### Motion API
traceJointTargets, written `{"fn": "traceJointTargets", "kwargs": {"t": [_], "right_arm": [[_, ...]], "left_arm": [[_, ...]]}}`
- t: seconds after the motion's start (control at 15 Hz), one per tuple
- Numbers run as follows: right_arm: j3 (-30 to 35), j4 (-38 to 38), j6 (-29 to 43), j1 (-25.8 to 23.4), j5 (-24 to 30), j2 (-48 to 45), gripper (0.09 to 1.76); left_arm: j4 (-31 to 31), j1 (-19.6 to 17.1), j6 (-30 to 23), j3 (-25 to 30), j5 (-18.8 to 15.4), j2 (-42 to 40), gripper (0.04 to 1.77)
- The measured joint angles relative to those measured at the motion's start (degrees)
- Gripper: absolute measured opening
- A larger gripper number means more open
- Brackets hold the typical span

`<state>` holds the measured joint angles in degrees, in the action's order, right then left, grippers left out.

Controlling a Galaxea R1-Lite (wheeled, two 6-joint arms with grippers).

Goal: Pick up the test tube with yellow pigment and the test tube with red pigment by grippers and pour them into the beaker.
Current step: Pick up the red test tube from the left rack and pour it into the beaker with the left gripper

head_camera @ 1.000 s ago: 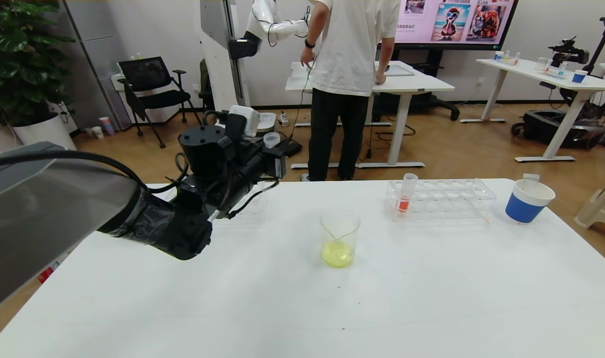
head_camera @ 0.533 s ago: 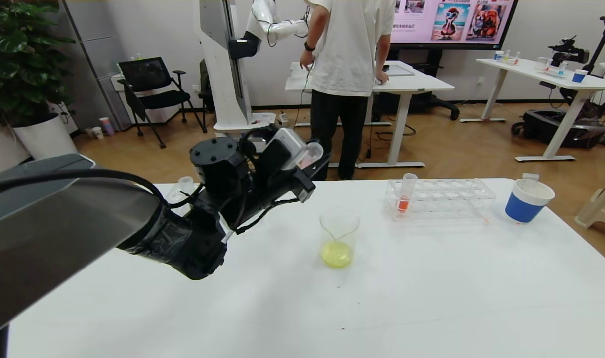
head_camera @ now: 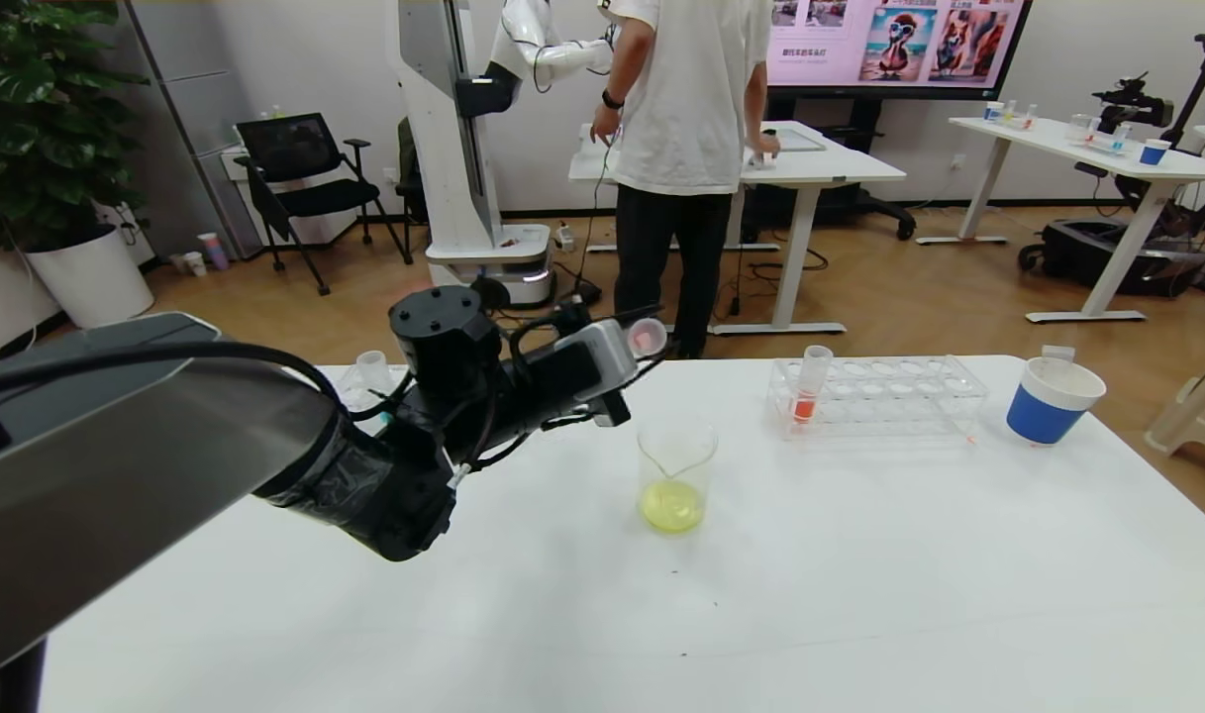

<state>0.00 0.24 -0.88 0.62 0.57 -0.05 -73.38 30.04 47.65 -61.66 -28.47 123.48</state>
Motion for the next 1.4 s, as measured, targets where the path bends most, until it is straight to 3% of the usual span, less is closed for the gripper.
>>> {"fn": "traceJointTargets", "kwargs": {"t": [0.27,0.53,1.13,1.4], "right_arm": [[0.0,0.02,-0.02,0.01,0.0,0.0,1.72],[0.0,0.02,0.02,0.01,0.0,0.0,1.72],[0.0,0.02,0.02,0.0,0.02,0.0,1.72],[0.0,0.02,0.02,0.01,0.0,0.0,1.72]], "left_arm": [[3.45,-0.68,12.18,-0.66,-4.58,0.52,0.53],[4.94,-0.72,20.46,-2.65,-7.17,1.99,0.53],[8.78,-0.94,32.67,-6.97,-7.28,4.83,0.53],[9.16,-0.96,35.73,-7.5,-7.2,5.44,0.53]]}}
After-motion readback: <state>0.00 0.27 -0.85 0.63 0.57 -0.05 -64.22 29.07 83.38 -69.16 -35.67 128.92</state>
